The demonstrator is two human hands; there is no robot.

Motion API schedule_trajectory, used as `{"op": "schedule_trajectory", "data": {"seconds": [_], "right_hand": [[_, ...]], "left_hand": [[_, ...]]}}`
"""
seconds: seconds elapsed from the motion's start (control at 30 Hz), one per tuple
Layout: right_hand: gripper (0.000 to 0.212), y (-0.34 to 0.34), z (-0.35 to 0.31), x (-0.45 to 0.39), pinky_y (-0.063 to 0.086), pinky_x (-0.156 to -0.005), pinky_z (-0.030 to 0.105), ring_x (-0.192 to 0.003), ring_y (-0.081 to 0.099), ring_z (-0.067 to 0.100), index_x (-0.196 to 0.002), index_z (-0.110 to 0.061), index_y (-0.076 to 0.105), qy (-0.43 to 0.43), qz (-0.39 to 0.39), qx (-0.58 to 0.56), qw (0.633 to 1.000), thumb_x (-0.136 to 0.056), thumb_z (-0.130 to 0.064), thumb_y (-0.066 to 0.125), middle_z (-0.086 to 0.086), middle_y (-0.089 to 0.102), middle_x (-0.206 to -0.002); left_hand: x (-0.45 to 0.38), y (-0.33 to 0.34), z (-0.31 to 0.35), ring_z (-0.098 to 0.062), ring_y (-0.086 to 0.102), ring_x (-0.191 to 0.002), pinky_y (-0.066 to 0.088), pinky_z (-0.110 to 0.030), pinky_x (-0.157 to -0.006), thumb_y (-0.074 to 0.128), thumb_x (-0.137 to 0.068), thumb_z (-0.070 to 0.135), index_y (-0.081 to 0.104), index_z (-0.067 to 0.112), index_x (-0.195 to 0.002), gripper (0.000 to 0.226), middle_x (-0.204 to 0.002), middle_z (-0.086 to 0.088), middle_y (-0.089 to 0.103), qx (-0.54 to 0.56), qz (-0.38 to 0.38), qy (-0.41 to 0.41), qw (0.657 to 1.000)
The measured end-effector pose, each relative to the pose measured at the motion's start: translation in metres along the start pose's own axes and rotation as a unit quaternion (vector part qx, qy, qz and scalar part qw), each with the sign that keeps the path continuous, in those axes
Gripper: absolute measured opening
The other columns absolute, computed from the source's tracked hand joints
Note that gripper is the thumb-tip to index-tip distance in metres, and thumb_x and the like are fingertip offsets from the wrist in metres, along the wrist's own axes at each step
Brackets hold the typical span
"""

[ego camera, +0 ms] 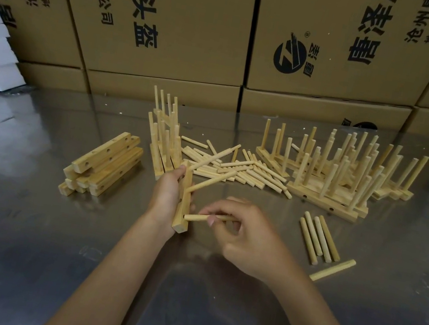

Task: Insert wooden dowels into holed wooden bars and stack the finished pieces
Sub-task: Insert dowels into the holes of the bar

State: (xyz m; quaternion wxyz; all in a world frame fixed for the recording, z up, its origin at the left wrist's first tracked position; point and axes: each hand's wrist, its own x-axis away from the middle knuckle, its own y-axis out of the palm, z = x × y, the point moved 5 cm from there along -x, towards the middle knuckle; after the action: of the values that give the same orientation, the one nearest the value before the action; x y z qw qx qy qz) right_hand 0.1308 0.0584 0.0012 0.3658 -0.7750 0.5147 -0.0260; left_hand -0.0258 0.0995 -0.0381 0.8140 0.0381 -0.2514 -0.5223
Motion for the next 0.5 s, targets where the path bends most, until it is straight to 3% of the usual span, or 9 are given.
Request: {"op": "schedule_trajectory", "data": {"seconds": [0.1, 0.2, 0.33, 0.43, 0.5], "right_hand": [[0.023, 0.001, -0.01, 0.001, 0.03, -0.07, 0.013, -0.083, 0.042, 0.002, -0.101, -0.025, 0.074, -0.069, 0.011, 0.074, 0.995, -0.092, -0.01, 0.06, -0.012, 0.052, -0.078], [0.025, 0.002, -0.016, 0.001, 0.034, -0.07, 0.019, -0.08, 0.04, 0.009, -0.098, -0.021, 0.073, -0.105, 0.014, 0.095, 0.99, -0.092, -0.002, 0.057, -0.016, 0.045, -0.073], [0.028, 0.002, -0.014, 0.001, 0.033, -0.071, 0.019, -0.08, 0.039, 0.002, -0.089, -0.022, 0.072, -0.1, 0.009, 0.089, 0.991, -0.091, 0.0, 0.055, -0.03, 0.047, -0.071], [0.023, 0.0, -0.01, 0.0, 0.032, -0.068, 0.015, -0.078, 0.043, 0.005, -0.087, -0.017, 0.072, -0.079, 0.04, 0.066, 0.994, -0.091, -0.002, 0.056, -0.033, 0.051, -0.07], [0.021, 0.001, -0.012, 0.001, 0.032, -0.067, 0.014, -0.077, 0.045, 0.007, -0.087, -0.015, 0.073, -0.075, 0.05, 0.064, 0.994, -0.091, -0.001, 0.057, -0.027, 0.05, -0.068]], "left_hand": [[0.002, -0.001, 0.003, -0.013, 0.047, -0.047, 0.039, -0.025, -0.043, 0.053, -0.099, 0.039, 0.066, 0.013, -0.087, 0.031, -0.059, 0.002, 0.053, -0.037, 0.037, 0.013, 0.999], [0.003, -0.001, 0.004, -0.016, 0.049, -0.052, 0.041, -0.027, -0.049, 0.052, -0.101, 0.04, 0.064, 0.014, -0.081, 0.035, -0.062, -0.001, 0.054, -0.065, 0.059, 0.029, 0.996], [0.008, 0.008, 0.006, -0.021, 0.053, -0.07, 0.05, -0.037, -0.069, 0.047, -0.103, 0.037, 0.067, 0.014, -0.102, 0.031, -0.073, -0.002, 0.053, -0.097, 0.02, 0.084, 0.992], [0.008, 0.007, 0.01, -0.015, 0.046, -0.051, 0.041, -0.024, -0.043, 0.045, -0.104, 0.037, 0.06, 0.014, -0.088, 0.032, -0.064, 0.0, 0.048, -0.086, 0.024, 0.097, 0.991], [0.008, 0.006, 0.012, -0.013, 0.044, -0.048, 0.037, -0.022, -0.039, 0.044, -0.105, 0.038, 0.059, 0.015, -0.088, 0.033, -0.063, 0.001, 0.047, -0.082, 0.025, 0.097, 0.992]]}}
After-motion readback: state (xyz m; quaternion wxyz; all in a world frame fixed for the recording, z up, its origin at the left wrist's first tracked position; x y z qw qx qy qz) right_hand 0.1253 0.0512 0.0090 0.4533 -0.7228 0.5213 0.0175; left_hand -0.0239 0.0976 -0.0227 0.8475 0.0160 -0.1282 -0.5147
